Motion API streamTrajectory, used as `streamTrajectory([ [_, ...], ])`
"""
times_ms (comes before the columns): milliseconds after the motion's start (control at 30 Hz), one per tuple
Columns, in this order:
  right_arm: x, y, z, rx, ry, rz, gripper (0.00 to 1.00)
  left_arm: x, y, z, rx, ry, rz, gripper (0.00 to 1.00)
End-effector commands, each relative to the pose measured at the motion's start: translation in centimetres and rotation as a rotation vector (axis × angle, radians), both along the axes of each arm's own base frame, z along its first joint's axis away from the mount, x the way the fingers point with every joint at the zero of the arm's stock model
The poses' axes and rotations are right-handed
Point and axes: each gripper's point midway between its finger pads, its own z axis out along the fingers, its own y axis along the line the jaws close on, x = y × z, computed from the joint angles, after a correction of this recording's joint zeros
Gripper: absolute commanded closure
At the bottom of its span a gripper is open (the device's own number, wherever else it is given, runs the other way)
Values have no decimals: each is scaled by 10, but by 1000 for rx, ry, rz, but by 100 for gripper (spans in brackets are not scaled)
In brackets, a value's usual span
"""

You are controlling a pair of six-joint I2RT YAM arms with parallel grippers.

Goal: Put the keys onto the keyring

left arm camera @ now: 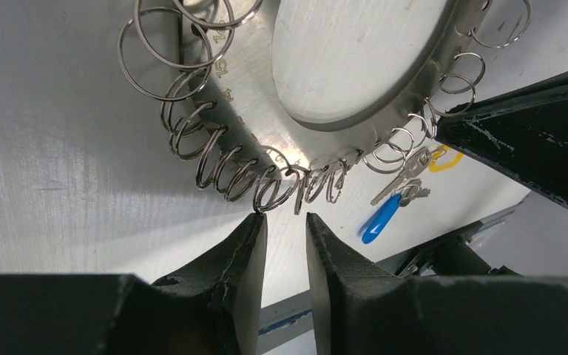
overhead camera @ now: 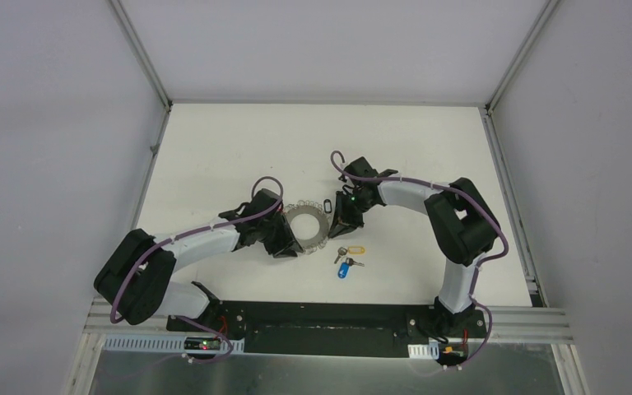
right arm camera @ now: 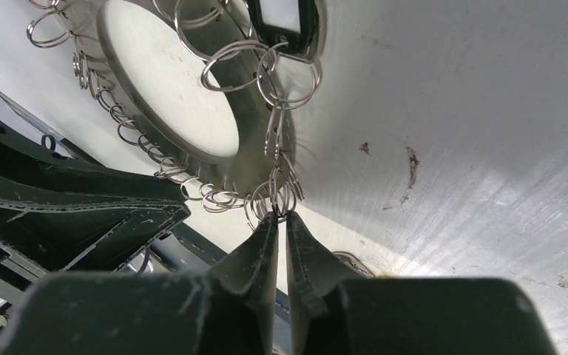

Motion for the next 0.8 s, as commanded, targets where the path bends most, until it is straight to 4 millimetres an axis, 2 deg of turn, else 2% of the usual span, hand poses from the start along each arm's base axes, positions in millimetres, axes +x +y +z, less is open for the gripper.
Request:
streamTrajectory([
  [0, 3, 8, 10, 50, -38, 15, 90, 8, 2, 3, 33, -49, 9, 73],
  [200, -10, 13, 11, 54, -42, 45, 90, 6, 21, 2, 142, -56, 0, 73],
  [333, -23, 18, 15, 64, -53, 80, 90, 6, 30, 10, 200, -78, -32, 72],
  [367, -34, 26, 23, 108, 6, 73, 100, 6, 31, 14, 205, -87, -43, 71],
  [500, -50, 33, 32, 135, 25, 85, 100, 4, 35, 29, 205, -132, -79, 67],
  [633, -50, 31, 44, 139, -27, 86, 100, 1, 45, 37, 231, -167, -89, 66],
  [767, -45, 25, 50, 113, -82, 92, 90, 0, 50, 42, 246, -198, -114, 65],
])
